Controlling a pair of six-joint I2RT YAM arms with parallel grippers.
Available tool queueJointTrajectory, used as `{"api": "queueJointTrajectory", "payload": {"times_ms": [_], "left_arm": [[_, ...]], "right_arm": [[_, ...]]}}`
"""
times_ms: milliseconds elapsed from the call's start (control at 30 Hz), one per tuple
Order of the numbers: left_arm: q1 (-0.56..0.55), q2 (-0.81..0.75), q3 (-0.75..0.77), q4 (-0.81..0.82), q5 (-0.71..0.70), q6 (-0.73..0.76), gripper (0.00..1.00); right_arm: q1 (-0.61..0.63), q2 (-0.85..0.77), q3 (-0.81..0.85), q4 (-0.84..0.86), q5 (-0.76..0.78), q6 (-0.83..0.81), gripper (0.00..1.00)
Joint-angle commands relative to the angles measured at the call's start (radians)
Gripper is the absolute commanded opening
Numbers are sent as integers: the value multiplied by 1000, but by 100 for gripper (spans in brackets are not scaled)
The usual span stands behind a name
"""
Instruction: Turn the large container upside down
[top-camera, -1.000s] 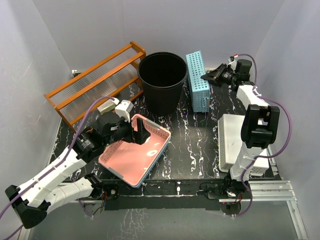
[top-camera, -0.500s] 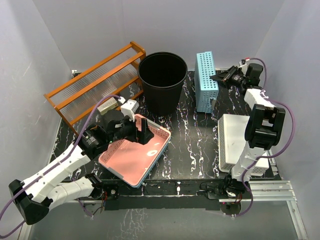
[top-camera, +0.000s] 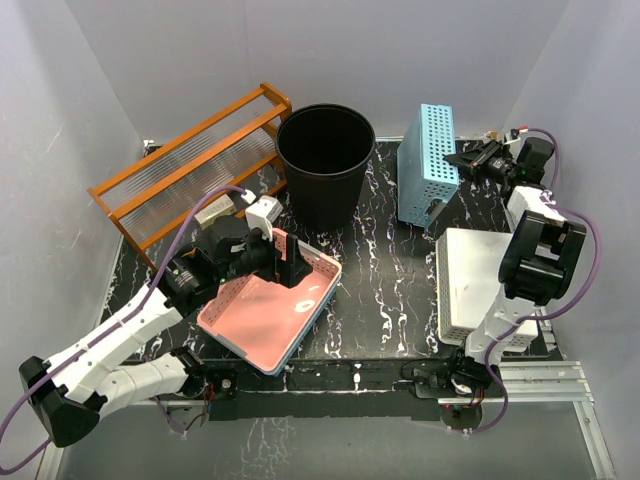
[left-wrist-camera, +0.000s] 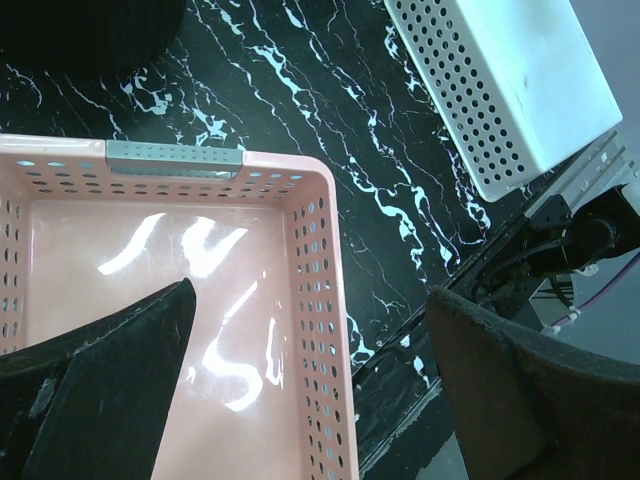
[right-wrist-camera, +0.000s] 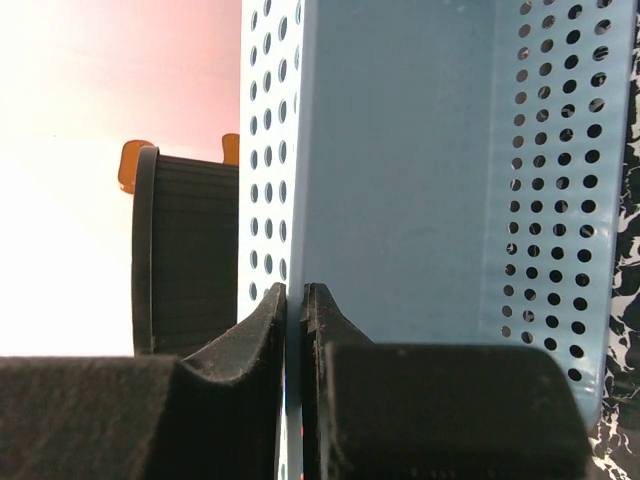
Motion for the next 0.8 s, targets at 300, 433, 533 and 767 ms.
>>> {"api": "queueJointTrajectory", "payload": {"times_ms": [300,433,533,767], "left_arm": [[5,23,61,27,42,22,99],[5,27,62,27,44,22,99],[5,26,63,19,41,21,99],[6,14,50,19,36,8,99]], "right_arm": [[-80,-5,-96,-185,170,-103,4],[-80,-10,-124,-204,211,-124,12],[-80,-3,-138,-202,217,-125,17],[-77,-2,-155,-197,239,-113,45]]}}
